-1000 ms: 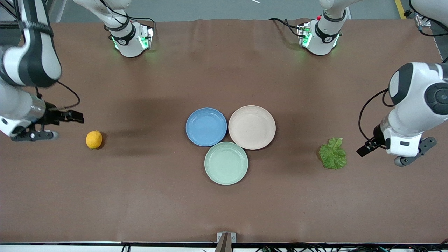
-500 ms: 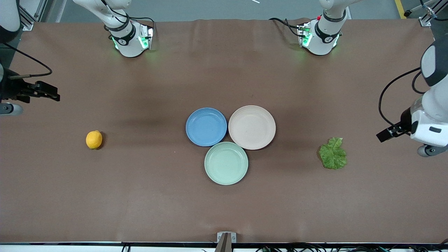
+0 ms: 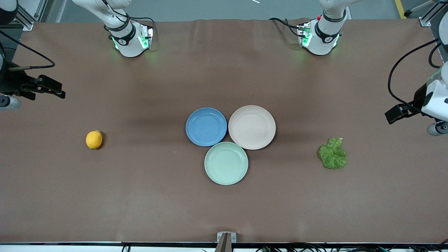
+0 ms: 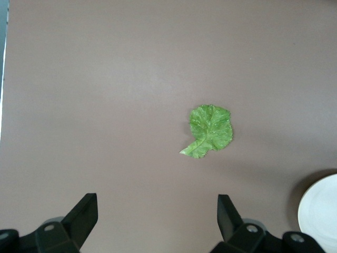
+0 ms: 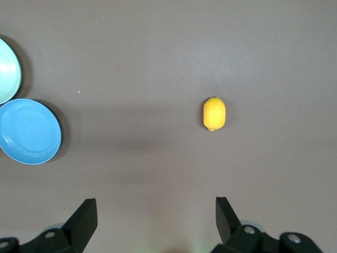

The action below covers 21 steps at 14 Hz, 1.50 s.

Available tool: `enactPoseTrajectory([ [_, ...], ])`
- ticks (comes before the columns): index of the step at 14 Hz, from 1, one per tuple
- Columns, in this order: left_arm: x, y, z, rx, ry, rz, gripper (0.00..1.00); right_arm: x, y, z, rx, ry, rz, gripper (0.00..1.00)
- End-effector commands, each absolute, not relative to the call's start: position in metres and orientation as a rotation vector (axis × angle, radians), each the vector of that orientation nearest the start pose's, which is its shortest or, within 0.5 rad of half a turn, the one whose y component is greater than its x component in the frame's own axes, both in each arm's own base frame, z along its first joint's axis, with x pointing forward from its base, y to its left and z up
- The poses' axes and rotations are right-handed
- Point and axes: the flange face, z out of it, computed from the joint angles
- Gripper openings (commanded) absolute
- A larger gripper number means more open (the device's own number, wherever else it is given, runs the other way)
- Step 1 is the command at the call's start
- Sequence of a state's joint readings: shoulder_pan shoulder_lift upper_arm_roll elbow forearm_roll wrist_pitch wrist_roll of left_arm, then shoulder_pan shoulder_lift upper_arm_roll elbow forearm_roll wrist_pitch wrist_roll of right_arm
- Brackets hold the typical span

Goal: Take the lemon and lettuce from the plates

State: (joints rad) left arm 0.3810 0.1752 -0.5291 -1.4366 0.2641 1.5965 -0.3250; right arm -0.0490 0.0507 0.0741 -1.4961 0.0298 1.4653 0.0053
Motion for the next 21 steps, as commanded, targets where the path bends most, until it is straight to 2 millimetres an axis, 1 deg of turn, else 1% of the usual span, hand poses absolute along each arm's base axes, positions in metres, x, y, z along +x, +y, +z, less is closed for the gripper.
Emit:
enactPoseTrajectory([
  [1, 0.589, -0.035, 0.623, -2.992, -0.233, -0.082, 1.00, 0.546, 0.027, 0.635, -3.102, -0.005, 0.114, 0.99],
  [2, 0.585, -0.031, 0.628, -3.014, -0.239, -0.082, 1.00, 0.545, 0.025, 0.635, -3.102, 0.000, 0.112, 0.99],
  [4, 0.571, -0.029, 0.631, -3.051, -0.130, -0.042, 1.00, 0.540, 0.024, 0.644, -3.103, -0.005, 0.083, 0.99],
  [6, 0.561, -0.021, 0.632, -3.090, -0.146, -0.027, 1.00, 0.534, 0.022, 0.648, -3.105, -0.007, 0.050, 1.00],
  [7, 0.555, -0.022, 0.632, -3.101, -0.151, -0.018, 1.00, 0.532, 0.019, 0.649, -3.105, -0.004, 0.042, 1.00],
  [10, 0.534, -0.034, 0.635, -3.099, -0.125, -0.015, 1.00, 0.531, 0.013, 0.653, -3.108, 0.005, 0.025, 1.00],
  [13, 0.518, -0.042, 0.633, -3.099, -0.109, 0.000, 1.00, 0.531, 0.009, 0.668, -3.110, 0.019, -0.023, 1.00],
  [15, 0.513, -0.045, 0.631, -3.111, -0.105, 0.012, 1.00, 0.532, 0.008, 0.669, -3.112, 0.022, -0.028, 1.00],
  [18, 0.506, -0.047, 0.638, -3.115, -0.103, -0.006, 1.00, 0.532, 0.008, 0.668, -3.116, 0.020, -0.018, 1.00],
  [21, 0.507, -0.049, 0.638, -3.136, -0.101, -0.003, 1.00, 0.531, 0.008, 0.670, -3.121, 0.020, -0.026, 1.00],
])
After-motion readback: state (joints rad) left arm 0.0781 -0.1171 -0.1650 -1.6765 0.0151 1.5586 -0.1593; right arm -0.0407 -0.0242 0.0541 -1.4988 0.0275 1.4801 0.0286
